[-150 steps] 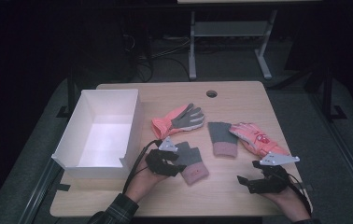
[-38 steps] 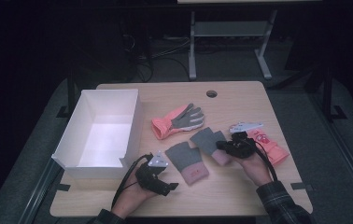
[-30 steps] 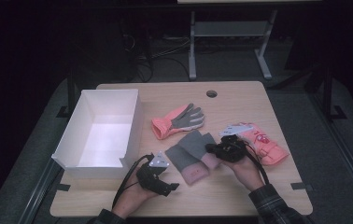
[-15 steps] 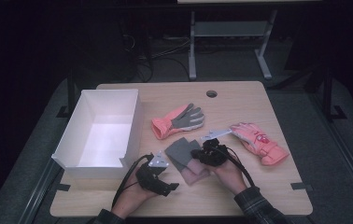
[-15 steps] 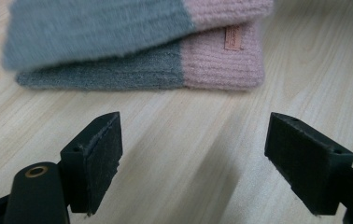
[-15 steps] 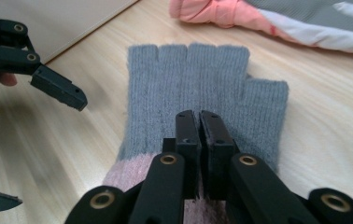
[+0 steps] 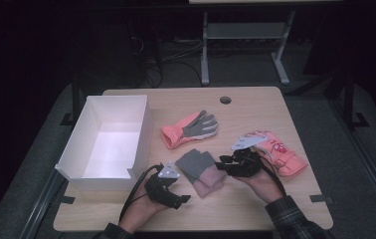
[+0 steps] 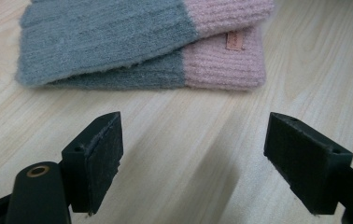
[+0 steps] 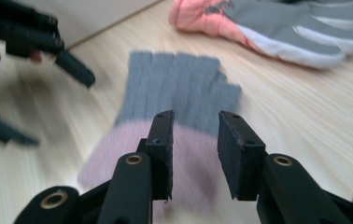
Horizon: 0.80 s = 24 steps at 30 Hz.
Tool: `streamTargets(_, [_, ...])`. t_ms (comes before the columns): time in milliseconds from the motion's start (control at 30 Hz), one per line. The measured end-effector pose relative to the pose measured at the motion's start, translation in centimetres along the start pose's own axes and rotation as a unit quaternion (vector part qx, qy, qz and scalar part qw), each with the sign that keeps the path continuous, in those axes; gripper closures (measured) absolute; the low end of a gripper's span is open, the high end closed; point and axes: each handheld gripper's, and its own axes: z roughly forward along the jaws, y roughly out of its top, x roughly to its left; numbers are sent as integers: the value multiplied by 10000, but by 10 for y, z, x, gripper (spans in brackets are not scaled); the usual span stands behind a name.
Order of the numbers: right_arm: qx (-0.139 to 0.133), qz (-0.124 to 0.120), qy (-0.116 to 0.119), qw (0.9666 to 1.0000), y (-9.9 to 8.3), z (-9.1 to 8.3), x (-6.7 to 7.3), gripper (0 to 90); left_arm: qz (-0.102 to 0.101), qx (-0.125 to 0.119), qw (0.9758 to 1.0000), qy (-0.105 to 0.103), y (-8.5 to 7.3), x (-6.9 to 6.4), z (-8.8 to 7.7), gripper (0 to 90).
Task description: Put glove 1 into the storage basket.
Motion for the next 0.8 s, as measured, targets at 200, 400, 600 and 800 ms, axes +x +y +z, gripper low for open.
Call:
streamTargets(200, [231,-37,77,9997,-22,-17,-13,660,-19,2,10000,2,0,0,1,193])
streamTargets(400, [595,-68,308,9977,-39,-7,-21,631,-62,-16,10000,-21,0,-2,3,193])
streamTargets(600, [788,-171,444,9958,-39,5,-22,612,-11,33,10000,-30,0,0,2,193])
streamTargets(800, [713,-42,552,9959,-39,8,-27,604,-21,31,10000,-40,0,-1,3,193])
